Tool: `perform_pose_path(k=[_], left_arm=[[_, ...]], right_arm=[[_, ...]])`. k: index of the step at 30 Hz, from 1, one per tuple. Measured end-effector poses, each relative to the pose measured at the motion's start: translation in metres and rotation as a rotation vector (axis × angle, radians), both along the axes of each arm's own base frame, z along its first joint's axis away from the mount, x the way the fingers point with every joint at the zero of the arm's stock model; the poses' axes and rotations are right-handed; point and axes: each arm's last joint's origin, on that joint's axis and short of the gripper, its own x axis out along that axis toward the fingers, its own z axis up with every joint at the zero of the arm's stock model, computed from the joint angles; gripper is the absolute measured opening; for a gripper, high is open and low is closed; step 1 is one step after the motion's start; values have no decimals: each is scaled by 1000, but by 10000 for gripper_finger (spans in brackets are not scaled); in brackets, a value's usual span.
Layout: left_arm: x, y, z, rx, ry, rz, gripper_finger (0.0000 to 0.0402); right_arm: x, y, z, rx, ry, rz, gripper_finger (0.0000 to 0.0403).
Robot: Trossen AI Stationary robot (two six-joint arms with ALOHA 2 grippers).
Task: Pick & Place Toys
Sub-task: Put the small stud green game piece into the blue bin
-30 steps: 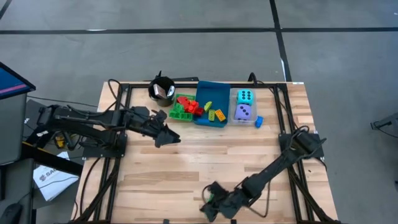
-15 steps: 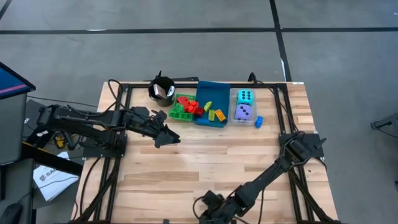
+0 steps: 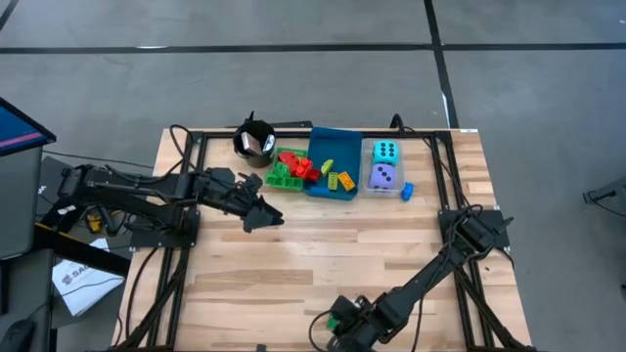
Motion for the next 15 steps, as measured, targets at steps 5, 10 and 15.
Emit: perform_pose_path(k=[5, 10, 15], left_arm=[[0, 0, 0, 0, 0, 0, 208], [0, 0, 0, 0, 0, 0, 208], [0, 0, 0, 0, 0, 0, 208]], right_arm=[[-1, -14, -6, -67, 101, -8, 69], [8, -23, -5, -88, 81, 18, 66], [16, -32, -5, -113, 69, 42, 65]])
